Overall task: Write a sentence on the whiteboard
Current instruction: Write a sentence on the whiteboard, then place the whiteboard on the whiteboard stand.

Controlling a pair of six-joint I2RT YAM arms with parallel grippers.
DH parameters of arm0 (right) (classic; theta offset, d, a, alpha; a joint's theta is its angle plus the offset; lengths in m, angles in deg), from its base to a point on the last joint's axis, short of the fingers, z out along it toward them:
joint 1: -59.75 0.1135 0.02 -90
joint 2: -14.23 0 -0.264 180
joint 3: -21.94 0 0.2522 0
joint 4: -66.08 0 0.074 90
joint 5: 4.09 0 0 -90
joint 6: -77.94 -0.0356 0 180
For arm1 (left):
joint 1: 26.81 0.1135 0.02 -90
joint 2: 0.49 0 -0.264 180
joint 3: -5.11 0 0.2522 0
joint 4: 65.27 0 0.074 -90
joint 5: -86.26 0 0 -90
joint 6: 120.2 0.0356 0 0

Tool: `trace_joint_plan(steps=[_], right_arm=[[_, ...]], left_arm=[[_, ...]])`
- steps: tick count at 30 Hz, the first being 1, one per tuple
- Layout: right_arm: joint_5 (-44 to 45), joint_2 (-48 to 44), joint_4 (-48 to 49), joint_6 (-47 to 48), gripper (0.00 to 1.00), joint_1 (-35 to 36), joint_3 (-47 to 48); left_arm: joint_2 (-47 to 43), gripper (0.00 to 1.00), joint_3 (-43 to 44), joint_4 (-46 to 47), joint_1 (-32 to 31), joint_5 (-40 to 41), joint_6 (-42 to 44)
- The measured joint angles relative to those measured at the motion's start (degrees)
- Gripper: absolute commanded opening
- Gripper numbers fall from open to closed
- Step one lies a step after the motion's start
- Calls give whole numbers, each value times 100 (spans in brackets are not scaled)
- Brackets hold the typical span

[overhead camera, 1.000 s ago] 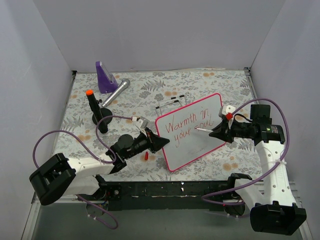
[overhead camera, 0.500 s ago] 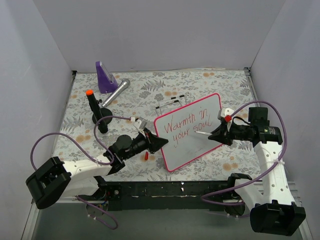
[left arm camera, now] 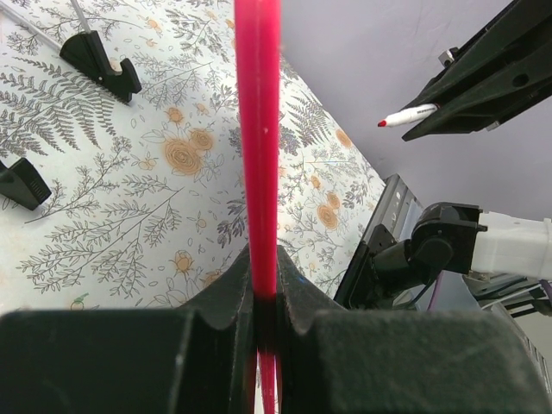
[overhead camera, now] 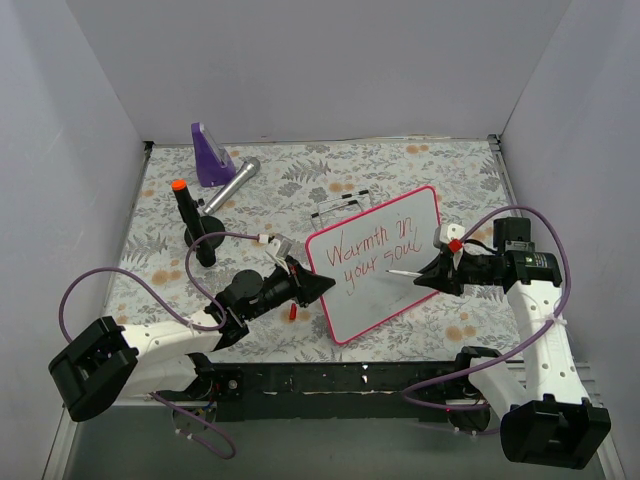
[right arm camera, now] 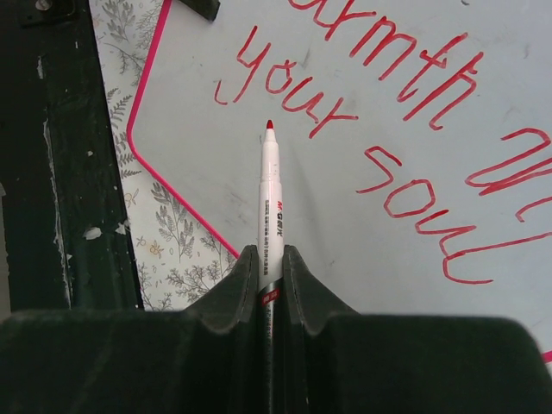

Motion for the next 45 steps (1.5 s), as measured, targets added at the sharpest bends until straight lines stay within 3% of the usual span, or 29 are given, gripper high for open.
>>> trace_joint_plan(steps=[24,45], right_arm=[[-240,286,-787,758,1,0,-181],[286,70,-372,-63,1,0,-68]], left_arm=[[-168,0,-57,-214,0,131,-363],[-496,0,-83,-588,4,188,-481]])
